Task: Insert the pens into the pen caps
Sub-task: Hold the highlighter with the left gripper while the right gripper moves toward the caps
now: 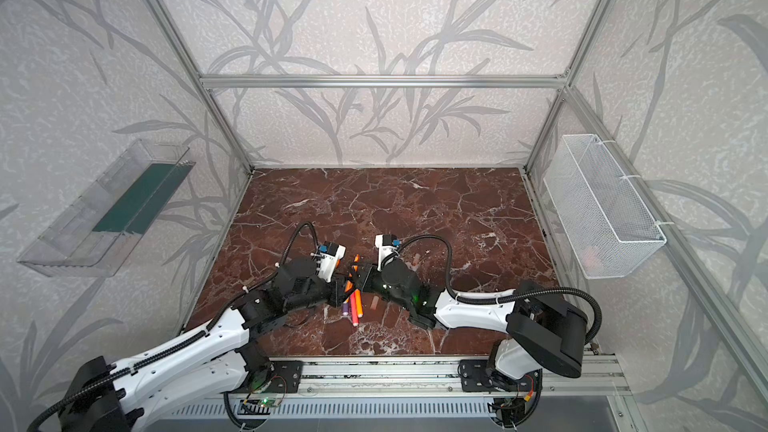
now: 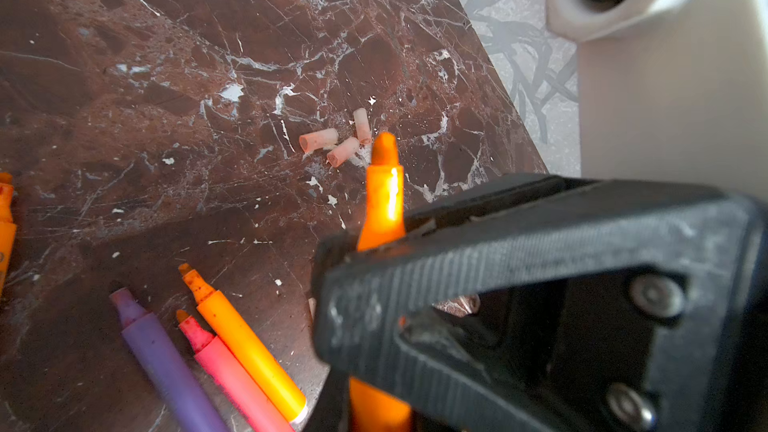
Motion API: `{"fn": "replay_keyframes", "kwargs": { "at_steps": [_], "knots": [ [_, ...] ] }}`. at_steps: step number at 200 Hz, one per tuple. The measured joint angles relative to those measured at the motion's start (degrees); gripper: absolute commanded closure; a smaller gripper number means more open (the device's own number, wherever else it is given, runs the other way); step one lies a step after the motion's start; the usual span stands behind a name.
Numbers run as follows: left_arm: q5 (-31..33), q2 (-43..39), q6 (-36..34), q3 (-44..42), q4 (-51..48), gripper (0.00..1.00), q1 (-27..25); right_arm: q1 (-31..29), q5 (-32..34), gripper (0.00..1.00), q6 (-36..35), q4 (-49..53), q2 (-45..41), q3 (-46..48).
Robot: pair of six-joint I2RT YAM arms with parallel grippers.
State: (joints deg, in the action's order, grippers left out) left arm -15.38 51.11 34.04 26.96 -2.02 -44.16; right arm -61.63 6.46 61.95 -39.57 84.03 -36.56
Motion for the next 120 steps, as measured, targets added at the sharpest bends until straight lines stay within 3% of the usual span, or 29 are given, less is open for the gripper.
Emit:
{"fn": "replay_keyframes", "kwargs": {
  "at_steps": [19,30,48,82,120],
  "knots": [
    [0.11,0.00,0.00,-0.13,0.13,1.00,0.00,-0.17,0.55,0.79,0.13,0.33,-0.07,0.04],
    [0.28,-0.02,0.00,-0.15,0.15,1.00,0.00,-0.22,0.76,0.63,-0.22,0.76,-0.33,0.04],
    [2.08,-0.37,0.15,-0.46,0.13,1.00,-0.11,-0.26,2.12,0.46,-1.57,3.80,-2.60,0.46],
    [9.53,-4.79,1.49,-4.61,-2.45,1.00,-0.09,-0.24,9.86,0.35,-7.02,18.71,-17.53,2.60],
    [17.53,-8.96,3.78,-6.47,-7.74,1.00,-0.02,0.24,19.96,0.34,-14.38,35.32,-33.03,2.67]
  ]
}}
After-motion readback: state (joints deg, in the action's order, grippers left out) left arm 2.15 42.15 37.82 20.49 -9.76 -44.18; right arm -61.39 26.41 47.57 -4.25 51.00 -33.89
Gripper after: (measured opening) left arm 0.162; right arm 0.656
